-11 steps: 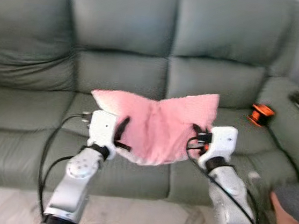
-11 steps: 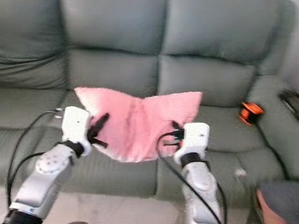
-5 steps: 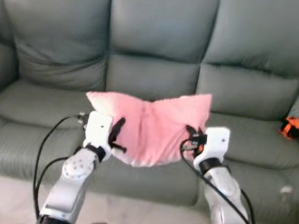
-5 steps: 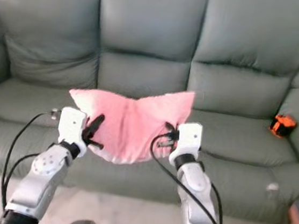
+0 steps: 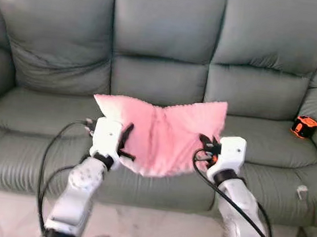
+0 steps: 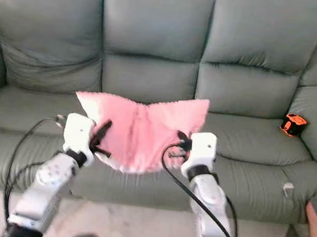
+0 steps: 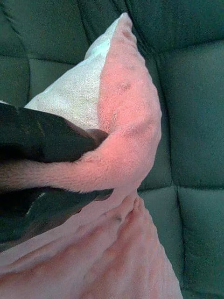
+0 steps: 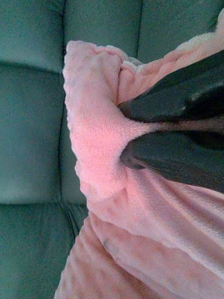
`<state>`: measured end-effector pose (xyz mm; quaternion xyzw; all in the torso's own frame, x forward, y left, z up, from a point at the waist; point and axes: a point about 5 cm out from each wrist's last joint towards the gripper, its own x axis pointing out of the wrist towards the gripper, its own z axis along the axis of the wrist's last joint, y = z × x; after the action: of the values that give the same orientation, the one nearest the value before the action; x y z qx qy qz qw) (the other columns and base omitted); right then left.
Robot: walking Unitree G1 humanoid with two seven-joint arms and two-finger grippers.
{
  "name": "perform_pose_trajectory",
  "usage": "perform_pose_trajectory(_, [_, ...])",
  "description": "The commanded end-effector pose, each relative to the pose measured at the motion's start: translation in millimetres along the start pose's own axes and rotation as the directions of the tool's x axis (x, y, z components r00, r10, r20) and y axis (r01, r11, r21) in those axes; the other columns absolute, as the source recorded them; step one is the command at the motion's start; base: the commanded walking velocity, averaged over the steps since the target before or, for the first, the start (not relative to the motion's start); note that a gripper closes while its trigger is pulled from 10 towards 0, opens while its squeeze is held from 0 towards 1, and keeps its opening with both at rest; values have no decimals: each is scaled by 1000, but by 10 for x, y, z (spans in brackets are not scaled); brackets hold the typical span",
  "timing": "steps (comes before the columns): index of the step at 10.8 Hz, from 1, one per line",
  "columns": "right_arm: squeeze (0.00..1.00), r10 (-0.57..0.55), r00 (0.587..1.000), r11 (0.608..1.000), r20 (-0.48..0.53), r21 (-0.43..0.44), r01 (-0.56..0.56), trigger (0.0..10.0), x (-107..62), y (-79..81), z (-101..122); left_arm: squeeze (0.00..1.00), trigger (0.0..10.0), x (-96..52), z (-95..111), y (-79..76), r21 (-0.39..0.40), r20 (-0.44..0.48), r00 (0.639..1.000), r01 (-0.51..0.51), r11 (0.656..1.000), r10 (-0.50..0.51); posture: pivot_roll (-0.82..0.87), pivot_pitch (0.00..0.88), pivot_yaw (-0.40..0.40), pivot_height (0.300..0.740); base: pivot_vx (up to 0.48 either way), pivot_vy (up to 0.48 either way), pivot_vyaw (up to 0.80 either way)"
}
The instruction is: Move the pillow to the sofa
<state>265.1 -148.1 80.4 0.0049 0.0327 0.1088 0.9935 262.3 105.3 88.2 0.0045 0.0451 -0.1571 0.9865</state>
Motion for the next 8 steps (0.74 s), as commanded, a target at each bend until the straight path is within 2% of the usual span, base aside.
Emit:
perform_pose_trajectory(1, [0,5,999,1000,37,-7,-5,10000,20,2,88,0,10000,16,88,-19,14,44,999,3,1000,-3,-20,0,10,740,0,0,0])
perform_pose_trajectory(2, [0,-3,999,1000,34,-5,3,10000,23,-6,86,0,10000,17,116,1,28,61,998,-15,999,13,-20,0,10,740,0,0,0])
perform_pose_trajectory(5, [0,-2,999,1000,32,-3,2,10000,19,0,80,0,10000,10,104,-5,4,50,999,17,1000,-18,-20,0,11,740,0,0,0])
perform_pose_trajectory(8, [0,1,1000,1000,27,-5,-1,10000,-1,1,63,0,10000,-10,85,-9,0,47,999,26,1000,-26,-20,0,10,740,356,0,0])
